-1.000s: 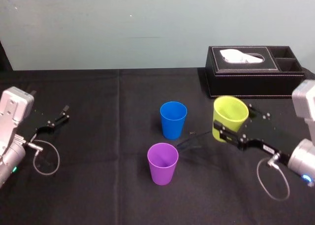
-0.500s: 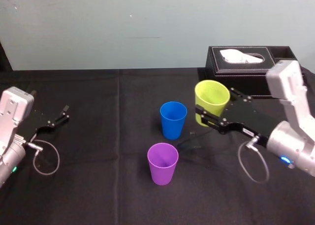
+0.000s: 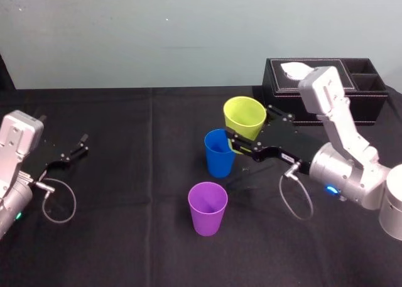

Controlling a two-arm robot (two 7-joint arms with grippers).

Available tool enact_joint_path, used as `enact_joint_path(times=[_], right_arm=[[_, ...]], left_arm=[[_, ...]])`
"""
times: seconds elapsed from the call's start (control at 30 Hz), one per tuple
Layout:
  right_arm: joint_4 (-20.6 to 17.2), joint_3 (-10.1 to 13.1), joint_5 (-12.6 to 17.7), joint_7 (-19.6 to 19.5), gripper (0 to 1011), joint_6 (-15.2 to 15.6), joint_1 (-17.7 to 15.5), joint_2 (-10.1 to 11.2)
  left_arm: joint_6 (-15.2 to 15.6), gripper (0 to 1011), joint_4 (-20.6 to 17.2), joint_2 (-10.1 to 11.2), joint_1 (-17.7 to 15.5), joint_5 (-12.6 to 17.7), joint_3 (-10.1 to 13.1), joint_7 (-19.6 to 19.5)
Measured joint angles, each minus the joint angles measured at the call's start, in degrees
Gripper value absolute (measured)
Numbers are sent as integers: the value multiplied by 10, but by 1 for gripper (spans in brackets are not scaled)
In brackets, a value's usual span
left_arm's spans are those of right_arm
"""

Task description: Stack the three plastic cups sequentially using one hand.

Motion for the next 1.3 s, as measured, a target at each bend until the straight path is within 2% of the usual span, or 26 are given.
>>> enact_joint_path(times=[0.43, 1.3], right_arm=[[45, -16, -15, 1, 738, 7, 35, -31], [112, -34, -34, 7, 738, 1, 76, -67]], left_arm=[[0, 1010, 0, 0, 0, 0, 0, 0], [0, 1010, 0, 0, 0, 0, 0, 0]])
